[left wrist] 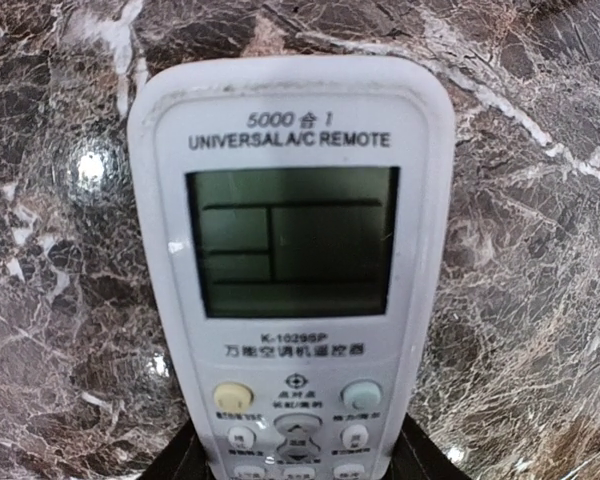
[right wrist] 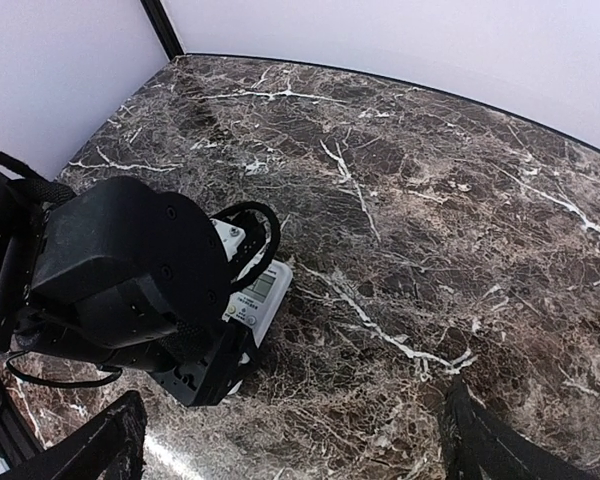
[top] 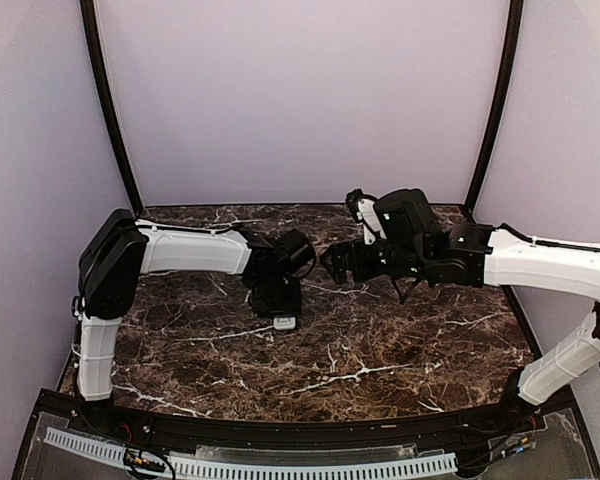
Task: Load the batteries into the remote control
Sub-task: Place the remote control at the center of the board.
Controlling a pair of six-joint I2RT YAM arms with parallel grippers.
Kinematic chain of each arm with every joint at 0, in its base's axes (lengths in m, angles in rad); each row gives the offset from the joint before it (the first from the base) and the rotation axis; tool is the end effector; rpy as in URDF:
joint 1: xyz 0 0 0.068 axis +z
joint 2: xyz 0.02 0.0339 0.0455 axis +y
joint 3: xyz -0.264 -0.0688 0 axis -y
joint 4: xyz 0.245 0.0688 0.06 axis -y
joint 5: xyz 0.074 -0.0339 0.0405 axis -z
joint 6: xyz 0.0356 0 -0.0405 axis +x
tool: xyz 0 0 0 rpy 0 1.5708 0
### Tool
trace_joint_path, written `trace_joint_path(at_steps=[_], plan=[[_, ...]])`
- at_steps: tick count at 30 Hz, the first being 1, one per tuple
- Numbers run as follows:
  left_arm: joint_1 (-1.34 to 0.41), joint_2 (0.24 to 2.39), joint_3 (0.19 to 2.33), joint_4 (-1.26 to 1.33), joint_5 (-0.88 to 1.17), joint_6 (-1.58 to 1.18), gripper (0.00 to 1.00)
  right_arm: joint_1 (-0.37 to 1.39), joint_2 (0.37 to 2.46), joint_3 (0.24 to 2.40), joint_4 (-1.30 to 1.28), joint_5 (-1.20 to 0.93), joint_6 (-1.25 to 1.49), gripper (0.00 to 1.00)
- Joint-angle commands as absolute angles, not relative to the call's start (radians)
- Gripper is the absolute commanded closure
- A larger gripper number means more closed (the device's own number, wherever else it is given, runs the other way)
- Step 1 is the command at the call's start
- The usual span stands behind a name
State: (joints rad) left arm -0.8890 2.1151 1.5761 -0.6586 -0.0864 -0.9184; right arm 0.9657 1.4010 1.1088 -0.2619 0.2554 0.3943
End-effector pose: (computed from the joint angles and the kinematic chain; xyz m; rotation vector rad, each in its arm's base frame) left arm 0.2782 -0.3379 0.1632 -0.0645 2.8230 -0.3433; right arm 0.1891 0.2577 0.3035 -0.4577 2.1031 0.5378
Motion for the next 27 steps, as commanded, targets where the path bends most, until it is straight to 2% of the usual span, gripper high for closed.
trace_joint_path(at_steps=[1,2,3,4,17,24,27], plan=[[-0.888,2.15,1.606,-0.762,-0.072,-0.925,0.52,0.965,1.418,1.125,-0.256,0.263,0.387,0.01],[-0.888,2.151,1.606,-0.765,-0.071,-0.925,0.47,0.965,1.419,1.126,-0.255,0.26,0.387,0.01],[-0.887,2.153,1.605,-0.764,-0.068,-0.925,0.36,0.965,1.421,1.126,-0.254,0.259,0.388,0.01],[-0.888,2.153,1.605,-0.761,-0.067,-0.924,0.29,0.965,1.423,1.127,-0.255,0.257,0.388,0.01],[-0.888,2.115,1.62,-0.755,-0.112,-0.893,0.19,0.961,1.407,1.127,-0.266,0.276,0.388,0.01],[-0.886,1.855,1.513,-0.544,-0.318,-0.674,0.14,0.824,1.297,1.09,-0.289,0.325,0.412,0.01],[-0.857,1.737,1.419,-0.437,-0.396,-0.573,0.07,0.723,1.215,1.018,-0.24,0.292,0.403,0.01]])
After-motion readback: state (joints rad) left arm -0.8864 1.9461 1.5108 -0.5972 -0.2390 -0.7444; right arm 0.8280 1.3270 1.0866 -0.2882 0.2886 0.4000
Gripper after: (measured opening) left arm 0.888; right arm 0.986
